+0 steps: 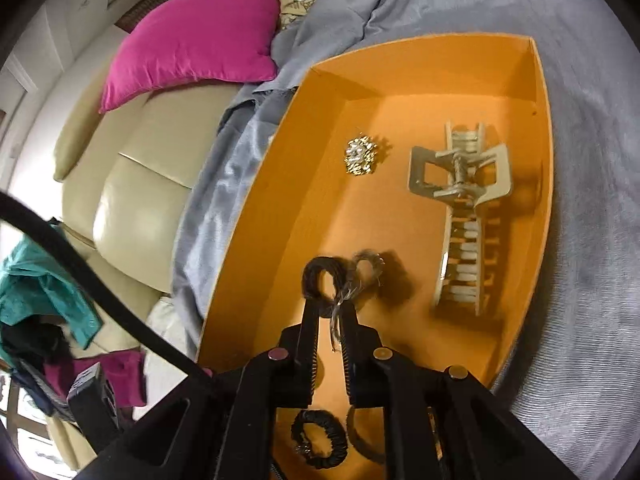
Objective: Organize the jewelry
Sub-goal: 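Open the left tool over the orange box while the right tool releases the watch there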
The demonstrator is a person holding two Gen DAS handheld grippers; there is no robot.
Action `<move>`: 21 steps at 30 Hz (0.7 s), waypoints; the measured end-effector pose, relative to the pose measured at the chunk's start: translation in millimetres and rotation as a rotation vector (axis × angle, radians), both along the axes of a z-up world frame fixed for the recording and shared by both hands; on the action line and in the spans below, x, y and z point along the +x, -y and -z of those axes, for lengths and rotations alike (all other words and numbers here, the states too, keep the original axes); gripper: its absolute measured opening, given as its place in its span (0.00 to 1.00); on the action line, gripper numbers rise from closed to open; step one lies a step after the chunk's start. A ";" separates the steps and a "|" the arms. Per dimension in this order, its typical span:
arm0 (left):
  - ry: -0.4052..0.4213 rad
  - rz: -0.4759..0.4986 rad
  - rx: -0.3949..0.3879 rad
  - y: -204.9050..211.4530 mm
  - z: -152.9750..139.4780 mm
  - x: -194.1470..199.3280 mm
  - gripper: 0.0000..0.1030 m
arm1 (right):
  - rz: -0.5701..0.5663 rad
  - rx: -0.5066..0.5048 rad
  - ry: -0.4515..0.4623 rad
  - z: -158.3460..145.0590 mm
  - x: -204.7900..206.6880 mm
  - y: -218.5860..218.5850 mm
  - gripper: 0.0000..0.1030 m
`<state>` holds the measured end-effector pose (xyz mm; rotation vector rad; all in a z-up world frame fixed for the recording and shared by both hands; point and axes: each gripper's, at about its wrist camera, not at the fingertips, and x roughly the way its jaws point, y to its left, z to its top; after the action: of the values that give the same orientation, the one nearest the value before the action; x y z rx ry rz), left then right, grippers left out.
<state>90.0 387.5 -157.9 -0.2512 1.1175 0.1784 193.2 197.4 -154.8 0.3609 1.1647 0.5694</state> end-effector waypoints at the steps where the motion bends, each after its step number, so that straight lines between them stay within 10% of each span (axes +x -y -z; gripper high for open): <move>1: -0.001 0.003 -0.001 -0.5 0.0 0.2 0.16 | -0.003 0.003 -0.001 -1.6 1.0 -0.3 0.18; 12: 0.096 0.000 -0.020 2.6 -39.8 -27.3 0.26 | -0.060 0.076 0.128 -48.2 -31.3 28.9 0.20; 18: 0.213 0.018 0.013 27.9 -83.8 -59.7 0.56 | -0.103 0.026 0.254 -81.2 -71.9 56.6 0.20; 21: 0.273 0.038 0.062 49.3 -108.2 -76.7 0.70 | -0.141 -0.058 0.336 -97.0 -100.5 63.2 0.41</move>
<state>13.3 338.2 -49.6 -0.1925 0.8442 0.1400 92.7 134.2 -57.8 0.1260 0.8838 0.6888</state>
